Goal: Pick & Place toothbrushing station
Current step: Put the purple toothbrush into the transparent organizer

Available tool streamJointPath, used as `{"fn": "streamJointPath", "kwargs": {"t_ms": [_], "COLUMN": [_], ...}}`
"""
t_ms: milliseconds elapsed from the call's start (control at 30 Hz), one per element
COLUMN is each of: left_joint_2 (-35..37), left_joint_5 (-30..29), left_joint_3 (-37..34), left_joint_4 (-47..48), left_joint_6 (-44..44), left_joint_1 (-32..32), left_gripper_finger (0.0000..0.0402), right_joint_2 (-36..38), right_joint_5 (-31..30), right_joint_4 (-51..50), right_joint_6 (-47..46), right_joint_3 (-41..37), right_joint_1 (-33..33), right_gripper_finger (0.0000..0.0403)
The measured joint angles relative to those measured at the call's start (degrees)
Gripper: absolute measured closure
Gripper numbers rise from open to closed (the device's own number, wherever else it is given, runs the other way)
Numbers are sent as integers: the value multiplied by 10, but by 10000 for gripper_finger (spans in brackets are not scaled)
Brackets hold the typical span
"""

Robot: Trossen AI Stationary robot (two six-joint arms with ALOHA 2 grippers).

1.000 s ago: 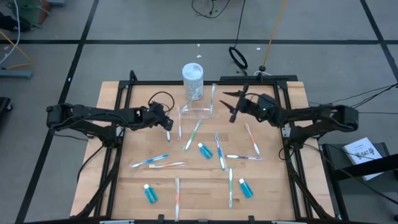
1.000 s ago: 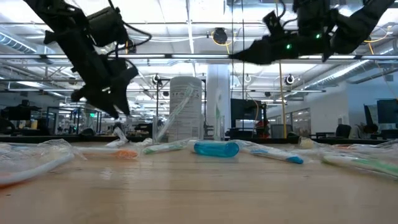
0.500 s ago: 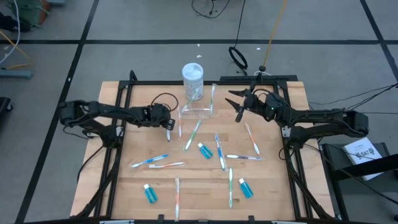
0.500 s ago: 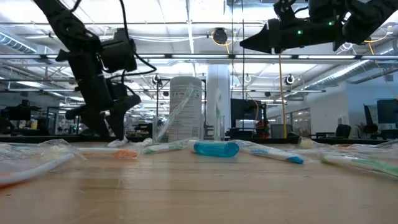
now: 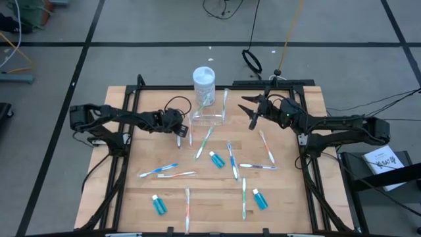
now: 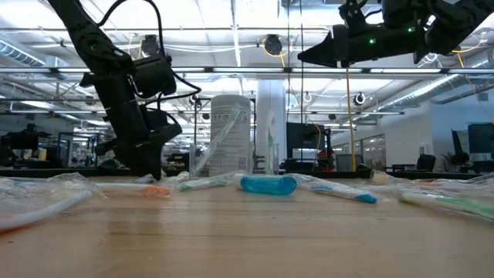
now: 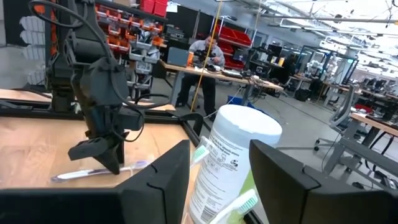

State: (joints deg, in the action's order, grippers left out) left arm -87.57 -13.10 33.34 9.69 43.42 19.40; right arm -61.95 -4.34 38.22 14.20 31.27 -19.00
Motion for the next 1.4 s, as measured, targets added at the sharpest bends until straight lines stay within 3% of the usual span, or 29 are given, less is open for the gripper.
{"fn": "streamJointPath", "kwargs": {"t_ms": [333, 533, 800, 1067, 1233, 1400], "left_joint_2": [13, 14, 66, 141, 171, 166], "left_joint_5": [-6, -8, -11, -108, -130, -112], "left_joint_3": [-3, -3, -2, -2, -2, -2], "left_joint_4": [-52, -84, -84, -134, -264, -455], "left_joint_6": [-33, -61, -83, -162, -279, -426], "left_joint_1": [15, 20, 13, -50, -83, -92], "left_gripper_finger": [393, 390, 392, 396, 393, 398], "right_joint_2": [0, 0, 0, 0, 0, 0], "right_joint_5": [0, 0, 0, 0, 0, 0], "right_joint_4": [-4, -4, -4, -4, -4, -4], "right_joint_6": [0, 0, 1, 0, 0, 0], "right_joint_3": [0, 0, 0, 0, 0, 0], "right_joint_1": [0, 0, 0, 0, 0, 0], "right_gripper_finger": [246, 246, 246, 246, 246, 246]}}
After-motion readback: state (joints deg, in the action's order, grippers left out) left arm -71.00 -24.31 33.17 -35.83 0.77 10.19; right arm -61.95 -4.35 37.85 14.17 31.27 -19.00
